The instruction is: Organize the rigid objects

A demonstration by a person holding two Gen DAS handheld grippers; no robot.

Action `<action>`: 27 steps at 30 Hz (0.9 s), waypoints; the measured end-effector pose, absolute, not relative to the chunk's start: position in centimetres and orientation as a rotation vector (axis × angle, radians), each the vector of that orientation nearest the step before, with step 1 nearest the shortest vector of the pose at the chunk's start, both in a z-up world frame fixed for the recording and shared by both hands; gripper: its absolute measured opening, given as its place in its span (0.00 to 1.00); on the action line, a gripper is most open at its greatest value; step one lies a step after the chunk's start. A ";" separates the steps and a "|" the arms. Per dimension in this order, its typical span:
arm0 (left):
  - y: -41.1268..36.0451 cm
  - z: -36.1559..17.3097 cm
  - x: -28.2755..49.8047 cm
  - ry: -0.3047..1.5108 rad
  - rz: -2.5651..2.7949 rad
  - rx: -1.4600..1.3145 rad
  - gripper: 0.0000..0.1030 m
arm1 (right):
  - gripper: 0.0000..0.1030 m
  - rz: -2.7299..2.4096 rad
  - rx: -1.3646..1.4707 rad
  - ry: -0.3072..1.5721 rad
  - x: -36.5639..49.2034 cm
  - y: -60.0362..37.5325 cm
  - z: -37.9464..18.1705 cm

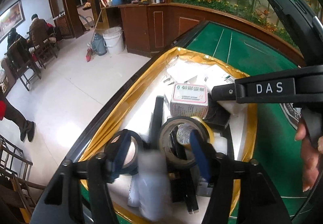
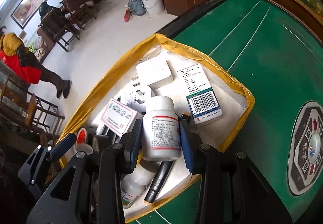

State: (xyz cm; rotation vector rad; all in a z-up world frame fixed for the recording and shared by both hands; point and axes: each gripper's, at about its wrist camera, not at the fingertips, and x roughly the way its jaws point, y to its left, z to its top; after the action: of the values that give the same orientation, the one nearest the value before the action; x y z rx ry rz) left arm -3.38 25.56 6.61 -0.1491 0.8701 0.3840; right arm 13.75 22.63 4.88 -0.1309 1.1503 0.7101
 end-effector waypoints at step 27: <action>22.6 9.9 -5.1 0.757 0.416 -0.041 0.71 | 0.48 0.744 -0.103 1.081 10.4 20.5 7.7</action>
State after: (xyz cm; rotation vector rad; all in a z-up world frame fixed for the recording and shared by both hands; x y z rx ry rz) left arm -5.15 22.59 9.93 -0.0410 0.7570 0.4161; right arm 10.38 20.47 7.68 -0.1033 1.0809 0.7445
